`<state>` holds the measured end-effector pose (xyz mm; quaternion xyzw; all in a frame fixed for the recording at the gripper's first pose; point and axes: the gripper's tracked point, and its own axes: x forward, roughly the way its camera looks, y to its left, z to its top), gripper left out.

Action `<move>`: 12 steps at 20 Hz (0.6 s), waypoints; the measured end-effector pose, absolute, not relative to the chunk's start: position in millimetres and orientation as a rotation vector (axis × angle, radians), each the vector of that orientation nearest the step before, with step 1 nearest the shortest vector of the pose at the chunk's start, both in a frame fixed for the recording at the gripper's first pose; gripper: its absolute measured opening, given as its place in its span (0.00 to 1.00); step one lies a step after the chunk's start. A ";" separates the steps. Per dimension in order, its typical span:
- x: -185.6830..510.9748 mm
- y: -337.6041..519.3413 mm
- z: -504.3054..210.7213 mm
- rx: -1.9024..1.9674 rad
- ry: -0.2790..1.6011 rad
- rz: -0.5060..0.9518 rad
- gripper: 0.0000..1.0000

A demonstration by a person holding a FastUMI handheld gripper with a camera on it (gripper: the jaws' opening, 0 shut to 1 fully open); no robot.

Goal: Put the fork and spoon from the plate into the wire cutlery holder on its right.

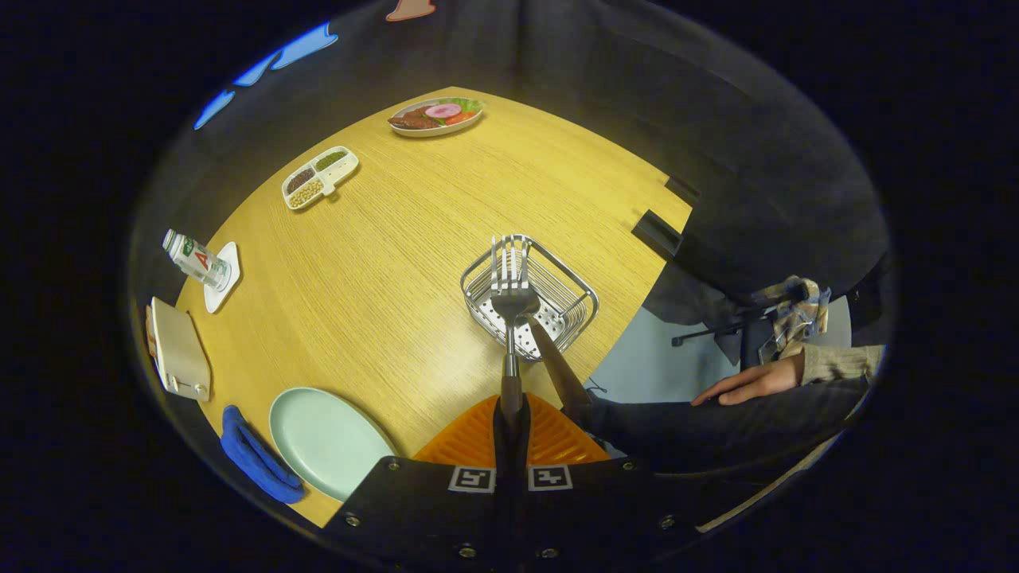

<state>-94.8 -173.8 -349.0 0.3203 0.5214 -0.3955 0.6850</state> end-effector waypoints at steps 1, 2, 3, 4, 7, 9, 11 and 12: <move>-98.4 -172.9 -350.2 0.738 1.191 -0.887 0.01; -99.0 -171.8 -352.2 0.759 1.206 -0.884 0.01; -98.2 -170.9 -353.7 0.783 1.212 -0.875 0.01; -96.0 -171.0 -354.1 0.802 1.207 -0.866 0.01; -96.7 -173.2 -355.1 0.811 1.217 -0.851 0.01; -96.1 -173.9 -353.7 0.798 1.235 -0.833 0.04; -91.8 -175.9 -349.6 0.779 1.235 -0.811 0.05; -90.9 -178.6 -349.6 0.760 1.242 -0.807 0.07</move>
